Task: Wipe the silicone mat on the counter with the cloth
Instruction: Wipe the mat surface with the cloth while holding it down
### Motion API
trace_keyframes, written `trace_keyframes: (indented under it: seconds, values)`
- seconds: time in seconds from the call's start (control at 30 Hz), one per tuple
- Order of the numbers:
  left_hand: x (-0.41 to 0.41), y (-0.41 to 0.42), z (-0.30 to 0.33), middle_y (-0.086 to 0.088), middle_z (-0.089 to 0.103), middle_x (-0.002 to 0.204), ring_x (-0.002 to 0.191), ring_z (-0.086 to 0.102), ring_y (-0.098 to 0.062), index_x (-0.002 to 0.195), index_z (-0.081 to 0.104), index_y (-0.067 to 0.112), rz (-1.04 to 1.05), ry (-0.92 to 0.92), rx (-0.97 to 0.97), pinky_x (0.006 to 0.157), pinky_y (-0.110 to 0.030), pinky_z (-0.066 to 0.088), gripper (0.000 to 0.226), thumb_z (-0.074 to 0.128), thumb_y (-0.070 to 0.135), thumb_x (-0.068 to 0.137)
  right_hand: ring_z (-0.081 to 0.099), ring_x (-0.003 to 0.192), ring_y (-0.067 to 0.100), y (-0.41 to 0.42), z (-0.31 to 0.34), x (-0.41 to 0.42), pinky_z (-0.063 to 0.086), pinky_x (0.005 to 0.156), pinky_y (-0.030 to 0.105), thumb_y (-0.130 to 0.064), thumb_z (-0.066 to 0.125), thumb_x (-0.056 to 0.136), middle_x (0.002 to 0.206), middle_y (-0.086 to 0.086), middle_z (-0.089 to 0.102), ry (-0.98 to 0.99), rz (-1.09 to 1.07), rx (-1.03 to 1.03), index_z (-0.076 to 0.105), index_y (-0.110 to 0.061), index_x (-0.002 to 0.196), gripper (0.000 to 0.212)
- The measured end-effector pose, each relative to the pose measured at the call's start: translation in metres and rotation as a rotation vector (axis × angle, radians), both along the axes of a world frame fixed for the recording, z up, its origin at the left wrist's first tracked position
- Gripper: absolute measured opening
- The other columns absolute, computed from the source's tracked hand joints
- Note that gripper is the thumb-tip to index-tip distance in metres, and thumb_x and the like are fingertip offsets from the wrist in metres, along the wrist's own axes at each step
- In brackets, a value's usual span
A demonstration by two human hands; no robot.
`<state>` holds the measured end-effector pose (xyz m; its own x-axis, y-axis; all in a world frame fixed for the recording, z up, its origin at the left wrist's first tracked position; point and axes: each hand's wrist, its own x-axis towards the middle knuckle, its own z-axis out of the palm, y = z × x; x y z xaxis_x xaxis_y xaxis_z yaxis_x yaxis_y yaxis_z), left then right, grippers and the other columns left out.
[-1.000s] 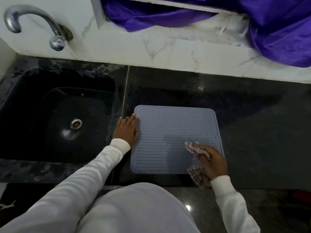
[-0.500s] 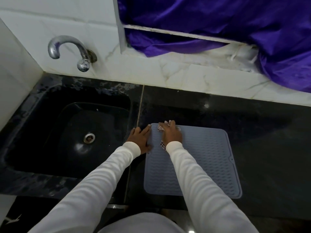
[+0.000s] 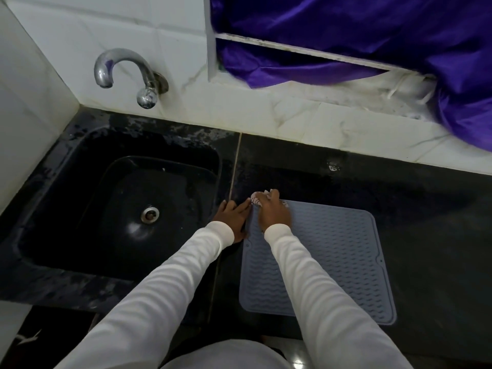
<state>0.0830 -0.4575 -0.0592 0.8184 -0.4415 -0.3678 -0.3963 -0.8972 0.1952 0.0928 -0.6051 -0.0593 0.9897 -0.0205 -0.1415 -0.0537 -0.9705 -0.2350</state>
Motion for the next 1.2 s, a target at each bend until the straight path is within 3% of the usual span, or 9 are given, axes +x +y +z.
trace_keyframes:
  seconds: [0.2, 0.33, 0.43, 0.53, 0.67, 0.77, 0.9, 1.07, 1.2]
  values:
    - [-0.001, -0.002, -0.007, 0.007, 0.001, 0.162, 0.136, 0.024, -0.027, 0.154, 0.003, 0.024, 0.031, -0.008, -0.073, 0.119, -0.045, -0.001, 0.092, 0.062, 0.042, 0.086, 0.051, 0.107, 0.031, -0.004, 0.014, 0.012, 0.045, 0.087, 0.041, -0.018, 0.051, 0.093, 0.131, 0.01, 0.035, 0.176, 0.21, -0.162, 0.04, -0.024, 0.141, 0.05]
    - [-0.003, 0.001, -0.004, 0.003, 0.019, 0.16, 0.134, 0.031, -0.029, 0.153, 0.016, 0.024, 0.133, -0.023, -0.24, 0.119, -0.042, 0.006, 0.094, 0.073, 0.034, 0.079, 0.052, 0.106, 0.034, -0.005, 0.018, 0.013, 0.051, 0.081, 0.043, -0.017, 0.054, 0.092, 0.131, 0.012, 0.036, 0.231, 0.304, -0.202, 0.04, -0.02, 0.14, 0.05]
    - [-0.003, -0.002, -0.003, 0.004, 0.024, 0.158, 0.132, 0.034, -0.029, 0.152, 0.023, 0.026, 0.155, -0.027, -0.228, 0.119, -0.045, 0.008, 0.094, 0.076, 0.032, 0.075, 0.051, 0.108, 0.037, -0.007, 0.02, 0.01, 0.052, 0.08, 0.045, -0.018, 0.056, 0.091, 0.133, 0.014, 0.034, 0.231, 0.379, -0.242, 0.039, -0.022, 0.142, 0.054]
    - [-0.001, -0.003, -0.004, 0.005, 0.023, 0.158, 0.132, 0.034, -0.03, 0.151, 0.024, 0.027, 0.156, -0.01, -0.191, 0.119, -0.045, 0.013, 0.093, 0.077, 0.033, 0.074, 0.05, 0.11, 0.038, -0.011, 0.022, 0.008, 0.05, 0.085, 0.045, -0.015, 0.054, 0.092, 0.135, 0.016, 0.035, 0.242, 0.43, -0.23, 0.034, -0.023, 0.146, 0.058]
    - [-0.009, -0.001, -0.005, 0.008, 0.024, 0.158, 0.124, 0.039, -0.029, 0.151, 0.026, 0.028, 0.204, -0.043, -0.264, 0.109, -0.033, 0.031, 0.088, 0.074, 0.027, 0.078, 0.049, 0.12, 0.039, -0.014, 0.022, 0.006, 0.046, 0.096, 0.045, -0.022, 0.052, 0.095, 0.143, 0.017, 0.038, 0.3, 0.345, -0.161, 0.025, -0.014, 0.146, 0.059]
    - [-0.013, -0.002, -0.005, 0.009, 0.028, 0.156, 0.128, 0.036, -0.027, 0.144, 0.041, 0.026, 0.303, -0.029, -0.357, 0.109, -0.032, 0.031, 0.077, 0.075, 0.022, 0.075, 0.04, 0.129, 0.043, -0.015, 0.024, 0.0, 0.04, 0.102, 0.053, -0.02, 0.051, 0.097, 0.155, 0.017, 0.02, 0.345, 0.401, -0.205, 0.016, -0.016, 0.152, 0.065]
    - [-0.011, -0.003, -0.004, 0.008, 0.031, 0.154, 0.134, 0.031, -0.025, 0.126, 0.053, 0.021, 0.359, 0.002, -0.373, 0.109, -0.035, 0.034, 0.061, 0.08, 0.022, 0.071, 0.041, 0.128, 0.044, -0.015, 0.019, -0.008, 0.04, 0.103, 0.053, -0.023, 0.056, 0.093, 0.153, 0.021, 0.024, 0.341, 0.38, -0.219, 0.011, -0.014, 0.151, 0.074]
    - [-0.008, -0.004, 0.0, 0.0, 0.03, 0.154, 0.138, 0.027, -0.028, 0.145, 0.034, 0.016, 0.36, 0.066, -0.366, 0.113, -0.035, 0.028, 0.086, 0.079, 0.02, 0.072, 0.032, 0.134, 0.042, -0.015, 0.014, -0.017, 0.034, 0.107, 0.056, -0.024, 0.049, 0.097, 0.158, 0.014, 0.01, 0.303, 0.412, -0.229, 0.018, -0.031, 0.152, 0.063]
    - [-0.006, -0.001, 0.002, 0.001, 0.031, 0.154, 0.136, 0.03, -0.029, 0.147, 0.031, 0.022, 0.301, 0.064, -0.324, 0.113, -0.035, 0.028, 0.089, 0.079, 0.027, 0.072, 0.037, 0.13, 0.043, -0.011, 0.01, -0.024, 0.035, 0.104, 0.055, -0.029, 0.048, 0.096, 0.152, 0.016, 0.021, 0.216, 0.335, -0.235, 0.02, -0.033, 0.149, 0.06]
